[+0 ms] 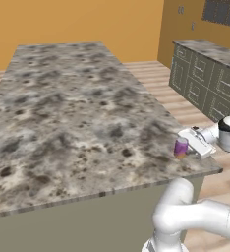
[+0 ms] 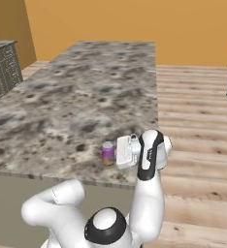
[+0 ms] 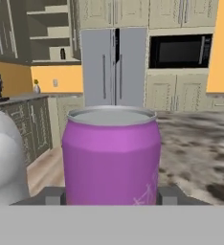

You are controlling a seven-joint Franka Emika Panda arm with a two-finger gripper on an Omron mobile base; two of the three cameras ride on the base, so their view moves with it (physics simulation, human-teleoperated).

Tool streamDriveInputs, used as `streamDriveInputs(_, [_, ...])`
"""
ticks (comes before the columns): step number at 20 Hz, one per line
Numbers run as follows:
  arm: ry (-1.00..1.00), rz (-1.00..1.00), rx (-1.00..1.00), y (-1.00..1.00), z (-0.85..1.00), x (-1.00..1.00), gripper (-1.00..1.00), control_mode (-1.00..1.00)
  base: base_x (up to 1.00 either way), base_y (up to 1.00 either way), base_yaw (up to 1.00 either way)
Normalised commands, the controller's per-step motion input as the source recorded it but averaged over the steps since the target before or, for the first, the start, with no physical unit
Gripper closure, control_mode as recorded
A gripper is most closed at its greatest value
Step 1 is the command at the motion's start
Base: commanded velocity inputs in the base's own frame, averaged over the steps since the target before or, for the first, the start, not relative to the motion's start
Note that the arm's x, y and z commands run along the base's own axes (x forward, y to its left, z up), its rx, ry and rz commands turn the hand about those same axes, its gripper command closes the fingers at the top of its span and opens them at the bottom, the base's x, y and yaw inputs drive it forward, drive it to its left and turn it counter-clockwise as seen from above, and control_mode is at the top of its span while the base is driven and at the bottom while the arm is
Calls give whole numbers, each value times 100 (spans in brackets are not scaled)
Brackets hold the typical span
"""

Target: Pick the can, water bottle from the counter and place them in the open cabinet.

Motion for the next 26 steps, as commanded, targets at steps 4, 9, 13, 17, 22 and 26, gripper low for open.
streamDriveInputs(4, [1,-3,0,0,82,-33,100,-100,0,0,0])
streamDriveInputs(9, [1,-2,0,5,86,-36,100,-100,0,0,0])
streamDriveInputs(13, [2,0,0,17,70,-35,100,-100,0,0,0])
streamDriveInputs(17, [2,0,0,23,54,-37,100,-100,0,0,0])
streamDriveInputs(22, [0,0,-1,31,30,-34,100,-100,0,0,0])
streamDriveInputs(26, [0,0,0,20,1,-10,100,-100,0,0,0])
